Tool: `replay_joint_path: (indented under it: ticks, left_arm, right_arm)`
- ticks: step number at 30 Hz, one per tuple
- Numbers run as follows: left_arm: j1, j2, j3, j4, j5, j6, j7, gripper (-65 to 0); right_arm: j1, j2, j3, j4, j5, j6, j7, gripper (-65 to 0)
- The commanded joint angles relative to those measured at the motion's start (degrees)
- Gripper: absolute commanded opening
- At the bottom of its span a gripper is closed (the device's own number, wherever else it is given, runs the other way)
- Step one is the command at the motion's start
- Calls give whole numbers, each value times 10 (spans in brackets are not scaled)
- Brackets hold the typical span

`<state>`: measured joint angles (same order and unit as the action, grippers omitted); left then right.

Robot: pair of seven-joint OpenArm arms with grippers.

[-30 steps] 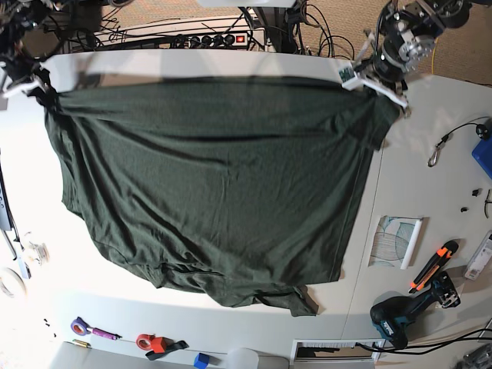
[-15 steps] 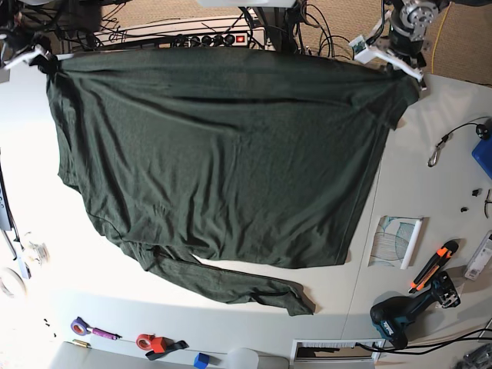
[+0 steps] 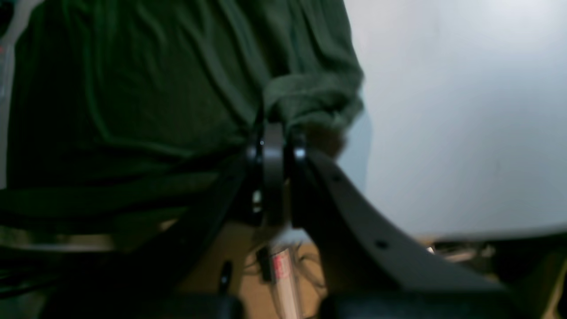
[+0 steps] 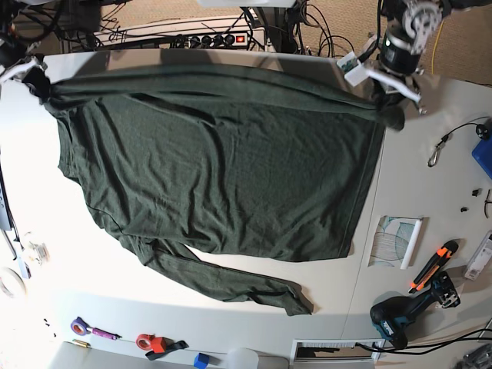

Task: Layout the t-shirt on the table in an organized manner, then fold the t-shirt properly
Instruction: 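Pull the collar-side corners apart and drag them to straighten the shirt, then release the corners and move both grippers toward the shirt's sides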

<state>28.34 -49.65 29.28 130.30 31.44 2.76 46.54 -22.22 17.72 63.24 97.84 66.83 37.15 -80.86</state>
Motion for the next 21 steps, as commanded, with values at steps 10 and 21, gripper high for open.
replay_joint_path:
  ticks: [10, 21]
  left_arm:
    - [-78, -5, -2, -76, -47, -13, -21, -650]
    - [-81, 8, -2, -107, -92, -11, -20, -474]
  right_arm:
    - [59, 9, -64, 7, -136, -14, 42, -650]
    - [59, 10, -177, 7, -268, -53, 93, -563]
